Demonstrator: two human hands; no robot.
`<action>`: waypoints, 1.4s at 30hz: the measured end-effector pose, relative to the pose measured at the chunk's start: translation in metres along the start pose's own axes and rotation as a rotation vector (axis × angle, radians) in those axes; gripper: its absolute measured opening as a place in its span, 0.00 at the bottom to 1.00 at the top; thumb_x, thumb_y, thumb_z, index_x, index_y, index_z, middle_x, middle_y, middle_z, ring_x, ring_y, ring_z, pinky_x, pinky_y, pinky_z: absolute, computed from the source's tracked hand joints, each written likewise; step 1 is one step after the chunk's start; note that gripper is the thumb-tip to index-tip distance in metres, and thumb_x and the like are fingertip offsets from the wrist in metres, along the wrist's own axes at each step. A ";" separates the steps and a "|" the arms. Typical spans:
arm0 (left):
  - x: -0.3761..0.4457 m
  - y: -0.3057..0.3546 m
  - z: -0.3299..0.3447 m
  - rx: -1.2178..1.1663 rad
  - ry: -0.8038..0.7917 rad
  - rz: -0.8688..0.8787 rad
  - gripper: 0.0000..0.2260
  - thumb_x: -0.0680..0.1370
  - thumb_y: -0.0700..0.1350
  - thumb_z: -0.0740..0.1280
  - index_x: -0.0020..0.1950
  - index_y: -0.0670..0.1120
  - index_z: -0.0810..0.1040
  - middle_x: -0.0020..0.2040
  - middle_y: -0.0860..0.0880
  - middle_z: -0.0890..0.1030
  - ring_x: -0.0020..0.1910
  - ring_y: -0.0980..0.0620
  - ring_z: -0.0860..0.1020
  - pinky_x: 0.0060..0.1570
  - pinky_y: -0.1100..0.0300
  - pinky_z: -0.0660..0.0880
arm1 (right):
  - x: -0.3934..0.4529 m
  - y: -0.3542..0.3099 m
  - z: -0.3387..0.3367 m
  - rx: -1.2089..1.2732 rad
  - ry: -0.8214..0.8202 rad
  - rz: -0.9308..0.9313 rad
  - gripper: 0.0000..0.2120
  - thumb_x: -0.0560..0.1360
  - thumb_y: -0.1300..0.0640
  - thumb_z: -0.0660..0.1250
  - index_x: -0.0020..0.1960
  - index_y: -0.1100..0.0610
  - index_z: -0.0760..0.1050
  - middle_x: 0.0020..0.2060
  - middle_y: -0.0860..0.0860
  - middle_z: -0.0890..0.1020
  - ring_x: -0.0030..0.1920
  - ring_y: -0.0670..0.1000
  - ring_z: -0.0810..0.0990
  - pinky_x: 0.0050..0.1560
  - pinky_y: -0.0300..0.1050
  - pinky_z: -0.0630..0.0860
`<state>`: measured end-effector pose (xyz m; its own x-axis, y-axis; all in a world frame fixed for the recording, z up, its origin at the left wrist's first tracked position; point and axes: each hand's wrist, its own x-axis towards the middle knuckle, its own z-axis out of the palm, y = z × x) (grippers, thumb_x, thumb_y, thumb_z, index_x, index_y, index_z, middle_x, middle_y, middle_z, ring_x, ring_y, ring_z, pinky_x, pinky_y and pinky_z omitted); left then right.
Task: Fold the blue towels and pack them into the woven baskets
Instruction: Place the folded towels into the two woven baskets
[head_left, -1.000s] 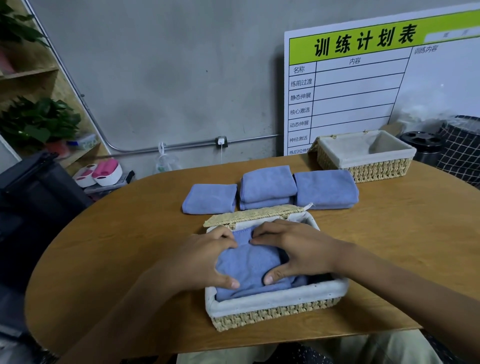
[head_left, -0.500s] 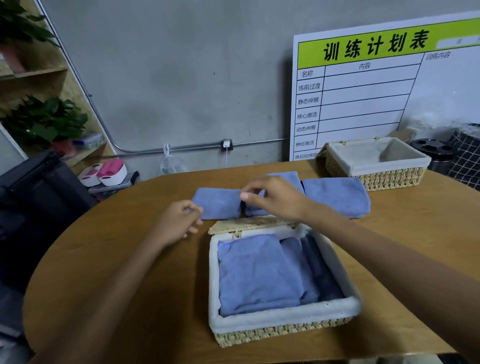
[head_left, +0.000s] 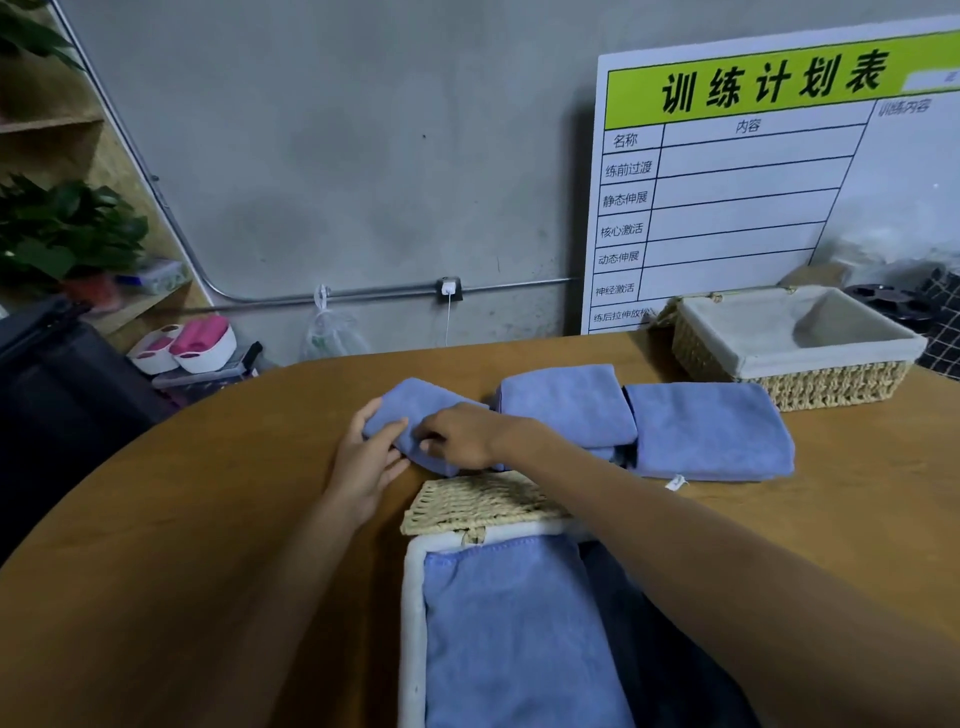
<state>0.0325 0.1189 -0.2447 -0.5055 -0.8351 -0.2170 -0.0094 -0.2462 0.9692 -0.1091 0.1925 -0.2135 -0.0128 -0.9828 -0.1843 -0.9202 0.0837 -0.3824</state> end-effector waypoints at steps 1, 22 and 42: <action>0.004 -0.001 0.005 -0.021 0.026 0.022 0.21 0.82 0.41 0.66 0.73 0.53 0.69 0.65 0.47 0.76 0.61 0.45 0.79 0.49 0.57 0.77 | 0.001 -0.002 0.000 -0.002 0.005 -0.006 0.16 0.84 0.56 0.56 0.69 0.60 0.73 0.62 0.58 0.78 0.60 0.59 0.75 0.54 0.45 0.68; -0.143 0.115 0.035 -0.076 -0.232 0.485 0.17 0.73 0.29 0.71 0.55 0.48 0.83 0.52 0.51 0.86 0.50 0.54 0.84 0.49 0.61 0.81 | -0.168 -0.046 -0.058 0.990 0.632 -0.051 0.18 0.79 0.46 0.67 0.65 0.48 0.67 0.56 0.55 0.83 0.54 0.50 0.83 0.54 0.46 0.80; -0.219 0.014 0.070 0.752 -0.597 0.425 0.17 0.80 0.55 0.67 0.69 0.66 0.72 0.69 0.63 0.73 0.66 0.60 0.74 0.61 0.56 0.76 | -0.298 -0.020 0.021 0.191 0.608 0.154 0.17 0.78 0.52 0.69 0.63 0.48 0.67 0.44 0.49 0.77 0.39 0.43 0.74 0.38 0.36 0.68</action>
<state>0.0830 0.3325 -0.1751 -0.9344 -0.3522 0.0529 -0.1611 0.5502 0.8193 -0.0791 0.4867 -0.1698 -0.4095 -0.8705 0.2731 -0.8049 0.2039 -0.5572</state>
